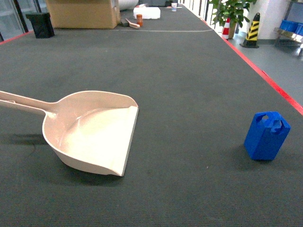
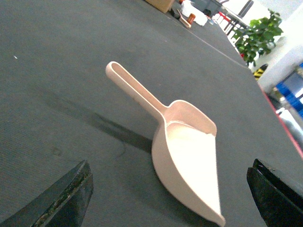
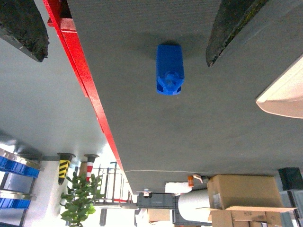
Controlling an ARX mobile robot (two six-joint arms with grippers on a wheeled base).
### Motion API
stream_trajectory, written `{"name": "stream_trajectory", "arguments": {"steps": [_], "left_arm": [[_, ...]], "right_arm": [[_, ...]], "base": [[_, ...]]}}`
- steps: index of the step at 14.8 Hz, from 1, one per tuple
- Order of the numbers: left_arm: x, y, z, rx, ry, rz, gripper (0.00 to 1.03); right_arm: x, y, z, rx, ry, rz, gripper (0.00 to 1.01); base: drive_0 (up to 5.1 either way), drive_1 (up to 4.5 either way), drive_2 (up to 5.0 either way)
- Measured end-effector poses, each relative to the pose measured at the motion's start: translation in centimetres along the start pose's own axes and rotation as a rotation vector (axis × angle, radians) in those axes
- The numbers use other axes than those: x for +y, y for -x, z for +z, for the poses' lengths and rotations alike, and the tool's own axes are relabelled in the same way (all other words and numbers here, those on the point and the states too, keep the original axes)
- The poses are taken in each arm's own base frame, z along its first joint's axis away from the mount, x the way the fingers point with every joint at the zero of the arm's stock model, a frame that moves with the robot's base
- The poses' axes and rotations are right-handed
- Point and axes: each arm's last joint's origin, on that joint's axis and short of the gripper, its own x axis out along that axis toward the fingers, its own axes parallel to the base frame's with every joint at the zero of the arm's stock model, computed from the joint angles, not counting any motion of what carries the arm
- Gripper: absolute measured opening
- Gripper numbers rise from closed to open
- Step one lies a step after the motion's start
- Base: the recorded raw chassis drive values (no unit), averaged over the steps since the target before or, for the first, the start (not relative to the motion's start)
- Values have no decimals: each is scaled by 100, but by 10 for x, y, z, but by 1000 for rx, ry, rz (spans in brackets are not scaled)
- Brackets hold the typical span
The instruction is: Place part in tray to right shelf
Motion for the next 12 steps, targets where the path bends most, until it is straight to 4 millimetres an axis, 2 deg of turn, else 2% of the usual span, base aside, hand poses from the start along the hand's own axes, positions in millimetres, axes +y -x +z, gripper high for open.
{"name": "stream_trajectory", "arguments": {"steps": [2,4,5,7,9,12], "left_arm": [[3,-37,11,0,168,-81,98],[18,-85,14,2,307,-115,98],[29,-111,10,25,348,-108,98],[46,-150,-6,120,427,-47,98],[45,-181,-7,140,460,-58,98],[45,-194,-7,135,478,-62,98]], "right_arm": [[0,0,0,0,0,0,98],[0,0,0,0,0,0,98],[0,0,0,0,0,0,98],[0,0,0,0,0,0,98],[0,0,0,0,0,0,98],[0,0,0,0,0,0,98]], "base": [[0,0,0],[0,0,0],[0,0,0],[0,0,0],[0,0,0],[0,0,0]]}}
